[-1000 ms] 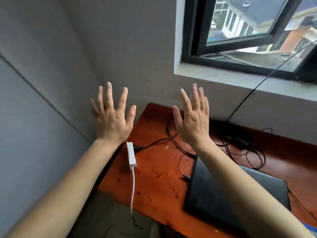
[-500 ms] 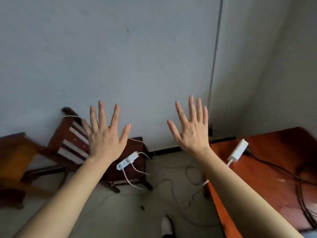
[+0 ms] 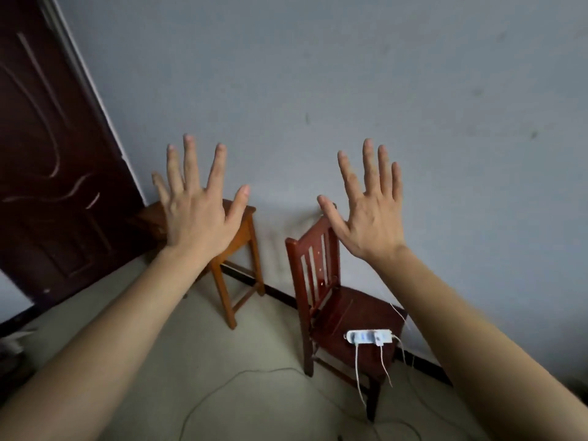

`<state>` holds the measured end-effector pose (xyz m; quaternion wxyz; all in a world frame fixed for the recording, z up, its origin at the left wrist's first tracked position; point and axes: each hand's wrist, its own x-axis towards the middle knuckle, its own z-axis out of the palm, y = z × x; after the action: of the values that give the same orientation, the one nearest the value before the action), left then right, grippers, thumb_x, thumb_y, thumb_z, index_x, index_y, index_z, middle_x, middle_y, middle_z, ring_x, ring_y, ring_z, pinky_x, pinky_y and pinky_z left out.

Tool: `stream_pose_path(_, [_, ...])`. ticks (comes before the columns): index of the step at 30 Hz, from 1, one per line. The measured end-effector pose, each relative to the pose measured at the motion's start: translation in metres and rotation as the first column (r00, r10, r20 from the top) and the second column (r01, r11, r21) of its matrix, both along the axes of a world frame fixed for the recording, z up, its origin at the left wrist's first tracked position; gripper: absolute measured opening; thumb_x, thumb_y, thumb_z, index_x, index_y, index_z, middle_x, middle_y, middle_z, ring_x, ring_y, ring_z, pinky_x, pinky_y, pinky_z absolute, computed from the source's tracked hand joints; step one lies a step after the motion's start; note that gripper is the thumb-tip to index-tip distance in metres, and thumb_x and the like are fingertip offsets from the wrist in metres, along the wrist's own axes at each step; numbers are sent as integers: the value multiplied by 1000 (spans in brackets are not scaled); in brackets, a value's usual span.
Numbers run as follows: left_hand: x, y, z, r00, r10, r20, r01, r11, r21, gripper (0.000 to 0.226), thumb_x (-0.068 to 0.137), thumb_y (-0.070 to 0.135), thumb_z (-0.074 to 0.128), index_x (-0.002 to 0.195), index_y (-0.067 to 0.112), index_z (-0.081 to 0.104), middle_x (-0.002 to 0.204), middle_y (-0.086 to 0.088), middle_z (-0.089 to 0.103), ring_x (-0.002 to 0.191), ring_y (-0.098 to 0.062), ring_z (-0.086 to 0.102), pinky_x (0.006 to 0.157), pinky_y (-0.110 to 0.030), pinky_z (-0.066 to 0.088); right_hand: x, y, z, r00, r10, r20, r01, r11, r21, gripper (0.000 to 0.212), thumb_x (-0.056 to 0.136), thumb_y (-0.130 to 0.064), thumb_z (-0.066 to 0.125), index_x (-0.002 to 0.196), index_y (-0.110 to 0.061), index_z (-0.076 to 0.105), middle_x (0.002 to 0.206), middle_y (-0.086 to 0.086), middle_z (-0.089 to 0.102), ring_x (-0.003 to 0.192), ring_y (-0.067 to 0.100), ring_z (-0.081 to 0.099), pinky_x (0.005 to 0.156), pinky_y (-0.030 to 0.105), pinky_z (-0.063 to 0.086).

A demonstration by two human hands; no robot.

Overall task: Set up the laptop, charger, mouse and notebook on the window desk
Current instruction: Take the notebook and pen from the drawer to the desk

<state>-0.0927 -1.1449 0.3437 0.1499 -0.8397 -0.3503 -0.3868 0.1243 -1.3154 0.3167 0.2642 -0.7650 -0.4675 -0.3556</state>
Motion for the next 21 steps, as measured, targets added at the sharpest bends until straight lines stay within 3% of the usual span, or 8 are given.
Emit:
stream_pose_path(5, [-101,74,-7,997,69,-16,-69,998,-4,71,98,63,26,157,24,19,163,-22,9,149,-44,8,111,-70,18,-84,105,2,996,84,-41,-83,996,18,81,98,-64,37,162,-19,13,168,18,8,155,37,4,124,57,10])
stream_pose_path(9, [-158,132,-21,989,144,-33,-146,986,-76,71,97,61,29,156,21,24,162,-23,12,148,-45,11,109,-71,21,-132,182,-10,985,169,21,-168,986,-18,81,99,-65,35,162,-21,9,169,17,5,156,35,1,124,55,8])
stream_pose_path(16, [-206,213,-43,958,284,-35,-285,943,-171,72,97,62,28,156,23,20,163,-20,11,149,-42,11,112,-68,21,-166,309,-35,960,277,-49,-280,958,-64,79,100,-66,30,162,-23,8,169,17,4,156,36,0,124,58,10])
stream_pose_path(21, [-207,294,-49,926,371,-67,-377,913,-154,73,97,65,21,157,26,13,165,-16,6,150,-39,6,115,-66,17,-168,424,-58,922,385,-35,-386,921,-49,78,99,-68,29,161,-25,12,169,15,7,156,34,2,124,56,9])
